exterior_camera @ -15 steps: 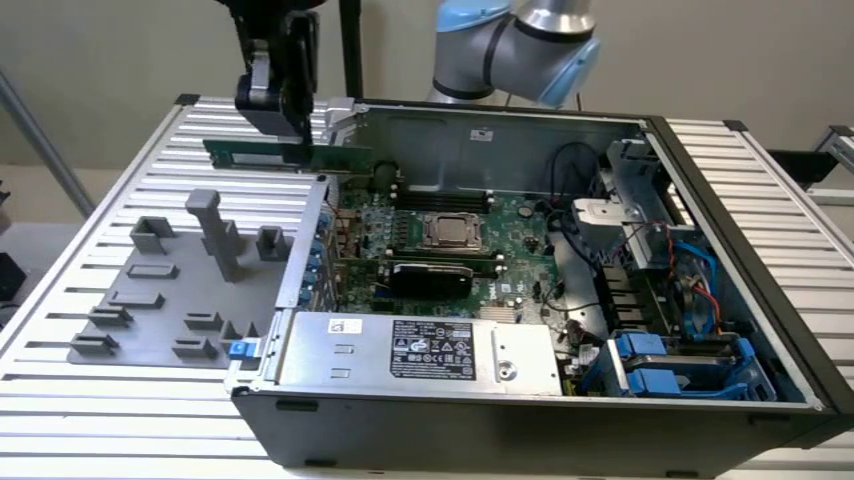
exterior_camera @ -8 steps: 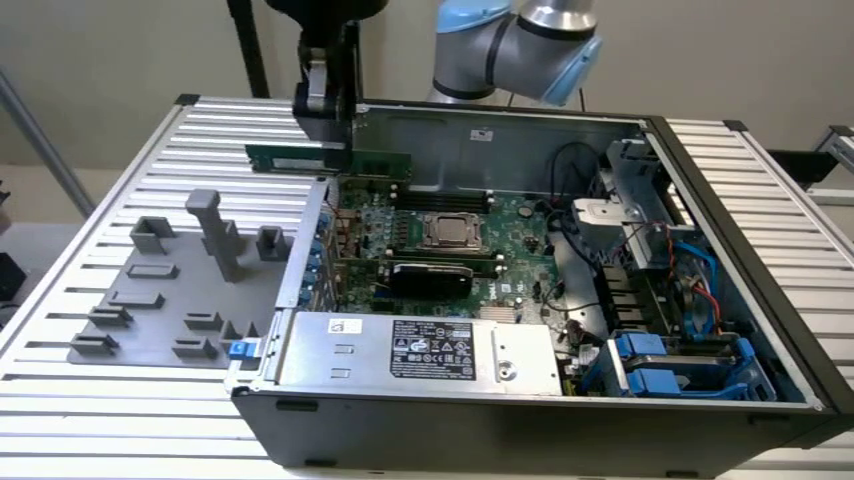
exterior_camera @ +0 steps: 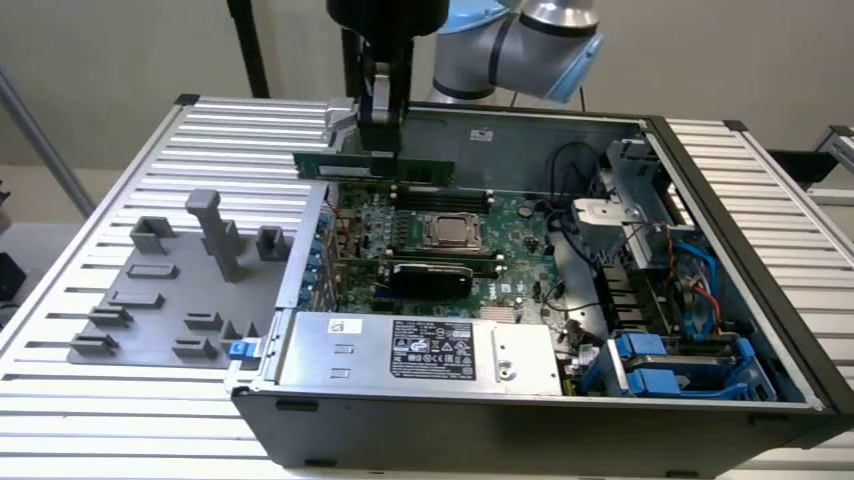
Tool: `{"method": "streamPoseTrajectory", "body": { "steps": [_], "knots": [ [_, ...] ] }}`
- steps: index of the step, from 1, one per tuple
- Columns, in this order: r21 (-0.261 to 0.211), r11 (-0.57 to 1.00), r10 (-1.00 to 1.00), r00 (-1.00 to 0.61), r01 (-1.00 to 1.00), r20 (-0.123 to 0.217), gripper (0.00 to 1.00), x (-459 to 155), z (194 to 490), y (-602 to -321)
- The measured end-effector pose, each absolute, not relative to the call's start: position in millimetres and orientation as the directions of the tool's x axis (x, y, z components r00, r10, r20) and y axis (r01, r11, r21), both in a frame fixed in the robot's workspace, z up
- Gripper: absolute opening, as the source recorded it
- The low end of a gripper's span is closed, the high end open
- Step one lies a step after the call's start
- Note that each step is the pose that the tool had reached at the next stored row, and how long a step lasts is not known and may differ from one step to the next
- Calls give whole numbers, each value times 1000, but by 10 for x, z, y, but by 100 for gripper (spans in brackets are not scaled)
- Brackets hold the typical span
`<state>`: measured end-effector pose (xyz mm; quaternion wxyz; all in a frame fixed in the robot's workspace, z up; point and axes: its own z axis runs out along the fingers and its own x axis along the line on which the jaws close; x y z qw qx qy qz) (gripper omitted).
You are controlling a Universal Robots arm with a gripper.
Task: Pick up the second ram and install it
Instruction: 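Insert the second ram into the second slot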
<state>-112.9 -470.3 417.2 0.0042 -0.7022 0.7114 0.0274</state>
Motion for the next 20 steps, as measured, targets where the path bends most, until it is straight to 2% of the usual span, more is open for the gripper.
{"method": "streamPoseTrajectory", "body": {
  "steps": [9,20],
  "knots": [
    [34,12,-999,-14,-999,-44,0,-720,4041,-4613],
    [34,12,-999,-14,-999,-44,0,-410,3842,-4264]
  ]
}}
